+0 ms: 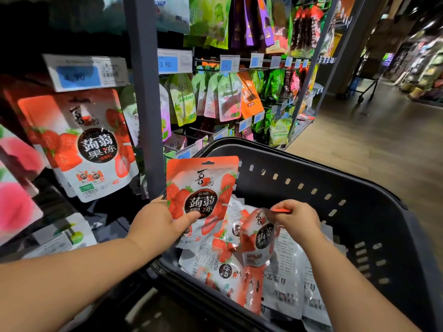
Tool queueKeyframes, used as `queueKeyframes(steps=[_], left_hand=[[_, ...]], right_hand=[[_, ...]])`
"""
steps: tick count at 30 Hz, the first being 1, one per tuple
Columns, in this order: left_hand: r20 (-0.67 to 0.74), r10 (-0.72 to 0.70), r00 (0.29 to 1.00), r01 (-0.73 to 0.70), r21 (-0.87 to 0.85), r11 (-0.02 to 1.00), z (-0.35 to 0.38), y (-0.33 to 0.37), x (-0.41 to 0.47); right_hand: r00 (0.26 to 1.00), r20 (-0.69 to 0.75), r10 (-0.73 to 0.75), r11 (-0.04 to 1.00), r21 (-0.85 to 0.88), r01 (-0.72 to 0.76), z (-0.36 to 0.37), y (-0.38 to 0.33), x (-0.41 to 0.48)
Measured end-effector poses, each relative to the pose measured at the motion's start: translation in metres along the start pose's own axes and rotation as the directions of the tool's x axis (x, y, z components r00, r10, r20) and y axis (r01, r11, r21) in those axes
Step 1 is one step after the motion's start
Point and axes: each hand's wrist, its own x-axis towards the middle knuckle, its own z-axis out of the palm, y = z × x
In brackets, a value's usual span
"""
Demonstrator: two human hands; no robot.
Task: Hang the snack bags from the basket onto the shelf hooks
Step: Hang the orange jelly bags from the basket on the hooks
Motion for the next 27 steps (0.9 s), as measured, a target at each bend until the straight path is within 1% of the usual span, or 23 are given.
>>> queueKeyframes(steps=[2, 3, 4, 6, 7, 8, 10, 12, 16, 18, 20, 23, 25, 27], left_hand=[[0.006, -0.004, 1.0, 0.004, 0.006, 1.0, 0.001, -0.001, 0.001], [0.015, -0.008, 1.0, 0.008, 0.009, 1.0, 0.0, 0.0, 0.002], [0.019, -0.008, 1.0, 0.007, 0.011, 1.0, 0.0, 0.001, 0.003], [0.023, -0.02, 1.0, 0.02, 0.015, 1.0, 0.0, 0.005, 0.007], [0.021, -0.03, 0.999, 0.029, 0.022, 0.999, 0.0, 0.008, 0.009], [0.014, -0.03, 0.999, 0.029, 0.035, 0.999, 0.0, 0.011, 0.013], [0.027, -0.031, 0.999, 0.029, 0.065, 0.997, 0.0, 0.017, 0.02], [0.064, -0.029, 0.998, 0.023, 0.101, 0.995, -0.002, 0.026, 0.026], [0.121, -0.041, 0.992, 0.027, 0.12, 0.992, 0.0, 0.041, 0.038], [0.125, -0.048, 0.991, 0.037, 0.09, 0.995, 0.004, 0.045, 0.045], [0.113, -0.071, 0.991, 0.068, 0.025, 0.997, 0.007, 0.052, 0.051], [0.087, -0.097, 0.991, 0.101, -0.038, 0.994, 0.012, 0.062, 0.055], [0.082, -0.113, 0.99, 0.118, -0.062, 0.991, 0.015, 0.067, 0.057], [0.082, -0.15, 0.985, 0.161, -0.143, 0.977, 0.016, 0.069, 0.059]], right_hand=[[0.992, -0.084, -0.09, 0.987, -0.138, 0.078, 0.0, 0.001, 0.003], [0.986, -0.107, -0.124, 0.983, -0.147, 0.108, 0.0, 0.002, 0.005], [0.985, -0.108, -0.135, 0.987, -0.102, 0.124, -0.001, 0.001, 0.007], [0.995, -0.05, -0.087, 0.983, 0.155, 0.094, -0.006, -0.005, 0.008], [0.997, -0.019, -0.069, 0.959, 0.275, 0.072, -0.007, -0.009, 0.008], [0.998, -0.015, -0.064, 0.931, 0.358, 0.065, -0.008, -0.014, 0.009], [0.994, -0.061, -0.091, 0.89, 0.443, 0.109, -0.011, -0.021, 0.014], [0.988, -0.122, -0.097, 0.861, 0.488, 0.145, -0.012, -0.027, 0.019], [0.956, -0.271, -0.109, 0.84, 0.489, 0.235, -0.019, -0.032, 0.022], [0.935, -0.336, -0.113, 0.836, 0.477, 0.272, -0.024, -0.034, 0.021], [0.92, -0.376, -0.107, 0.829, 0.477, 0.292, -0.029, -0.037, 0.023], [0.922, -0.376, -0.097, 0.829, 0.481, 0.284, -0.036, -0.049, 0.026], [0.917, -0.379, -0.127, 0.833, 0.461, 0.306, -0.041, -0.063, 0.029], [0.91, -0.384, -0.156, 0.83, 0.449, 0.332, -0.043, -0.075, 0.035]])
